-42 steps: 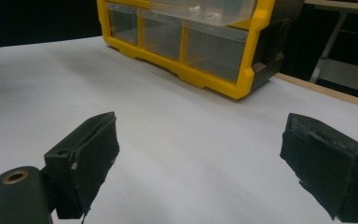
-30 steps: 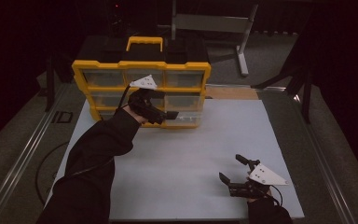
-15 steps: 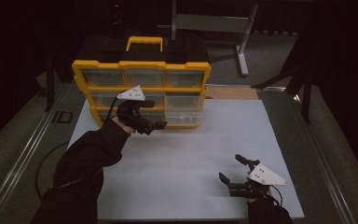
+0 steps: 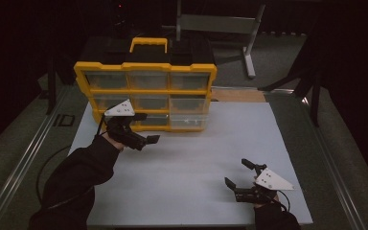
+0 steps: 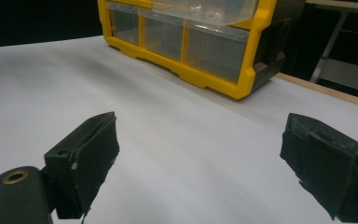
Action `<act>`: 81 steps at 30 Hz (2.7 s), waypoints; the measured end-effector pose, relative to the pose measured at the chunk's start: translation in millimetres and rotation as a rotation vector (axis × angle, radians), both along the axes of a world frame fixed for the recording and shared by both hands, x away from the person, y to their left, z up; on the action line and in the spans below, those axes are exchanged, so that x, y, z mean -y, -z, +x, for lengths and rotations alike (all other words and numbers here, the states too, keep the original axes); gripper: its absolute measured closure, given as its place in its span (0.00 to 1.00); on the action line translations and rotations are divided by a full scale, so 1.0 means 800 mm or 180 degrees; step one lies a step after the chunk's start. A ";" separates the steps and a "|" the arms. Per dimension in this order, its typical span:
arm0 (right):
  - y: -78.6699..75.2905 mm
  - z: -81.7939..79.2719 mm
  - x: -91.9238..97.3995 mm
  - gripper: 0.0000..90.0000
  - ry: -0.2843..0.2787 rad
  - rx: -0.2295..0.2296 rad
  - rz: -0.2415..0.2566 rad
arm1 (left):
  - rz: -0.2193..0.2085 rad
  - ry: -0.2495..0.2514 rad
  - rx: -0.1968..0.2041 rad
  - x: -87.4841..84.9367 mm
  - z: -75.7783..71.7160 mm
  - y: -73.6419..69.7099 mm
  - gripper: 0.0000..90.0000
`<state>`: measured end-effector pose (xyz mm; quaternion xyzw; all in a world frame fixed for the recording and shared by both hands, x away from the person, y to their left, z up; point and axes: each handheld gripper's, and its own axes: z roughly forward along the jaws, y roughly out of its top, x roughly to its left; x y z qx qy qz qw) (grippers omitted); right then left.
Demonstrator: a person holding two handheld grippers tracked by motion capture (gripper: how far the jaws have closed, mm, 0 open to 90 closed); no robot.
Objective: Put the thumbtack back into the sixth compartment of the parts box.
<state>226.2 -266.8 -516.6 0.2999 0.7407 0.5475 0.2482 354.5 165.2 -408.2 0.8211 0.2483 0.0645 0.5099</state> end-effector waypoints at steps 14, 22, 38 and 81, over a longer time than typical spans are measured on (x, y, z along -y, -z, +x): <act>0.001 0.000 -0.001 0.12 0.0002 0.0004 -0.0006 | -0.0040 -0.0046 -0.0033 -0.036 -0.040 0.035 0.00; 0.001 0.001 -0.002 0.12 -0.0008 0.0005 -0.0016 | -0.0050 -0.0137 -0.0074 -0.058 -0.063 0.062 0.00; 0.001 0.000 -0.002 0.12 -0.0013 -0.0001 -0.0022 | -0.0053 -0.0334 -0.0052 -0.082 -0.103 0.093 0.00; 0.005 0.002 -0.003 0.12 -0.0028 -0.0038 -0.0077 | -0.0137 -0.0752 -0.0012 -0.101 -0.128 0.143 0.00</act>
